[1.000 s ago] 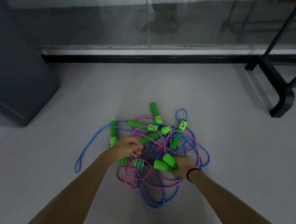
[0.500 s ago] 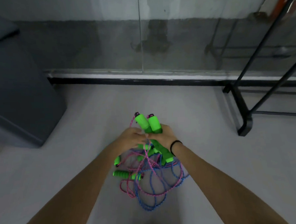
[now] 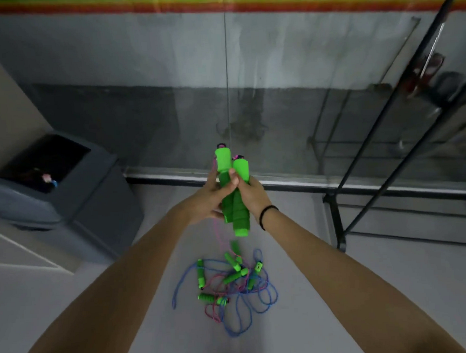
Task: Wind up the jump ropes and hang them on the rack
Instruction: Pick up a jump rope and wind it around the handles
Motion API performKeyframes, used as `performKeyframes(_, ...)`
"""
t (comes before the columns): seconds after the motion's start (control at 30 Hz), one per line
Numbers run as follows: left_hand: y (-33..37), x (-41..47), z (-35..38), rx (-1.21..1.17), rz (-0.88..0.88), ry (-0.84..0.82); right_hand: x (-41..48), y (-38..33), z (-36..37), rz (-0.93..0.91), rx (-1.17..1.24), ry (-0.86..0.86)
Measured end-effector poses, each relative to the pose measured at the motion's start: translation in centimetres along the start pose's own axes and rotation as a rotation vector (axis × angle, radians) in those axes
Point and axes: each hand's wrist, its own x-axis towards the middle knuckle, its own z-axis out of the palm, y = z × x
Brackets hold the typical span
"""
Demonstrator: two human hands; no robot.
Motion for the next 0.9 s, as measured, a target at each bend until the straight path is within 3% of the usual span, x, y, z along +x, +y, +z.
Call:
performKeyframes(0.3,11.7,-6.2,-0.4,0.065,0.264,-0.001,-3.7,-13.0,0.0,-0.159,0.397,0.049)
performKeyframes(0.53,15.5,-8.7,-0.1,0.169,0.295,-0.05,-4.8,-17.9,0.0,-0.233,0.491,0.147)
performKeyframes(0.63,17.0,-9.3,0.2,0.219,0.322,-0.037,-5.3,-18.9,-0.5,-0.27,0.427,0.109)
performKeyframes(0.73,18.4,-9.7,-0.4,0.155,0.314,-0.116,-5.6,-19.8,-2.8,-0.225,0.05,0.06)
performKeyframes(0.8,19.4,-10.1,-0.9,0.153,0.315,-0.166,-5.9,-20.5,-5.3,-0.252,-0.177,0.167)
performKeyframes(0.9,21.2,-10.4,-1.6,0.223,0.32,-0.263,-4.6,-20.4,-8.6,-0.378,-0.175,0.395)
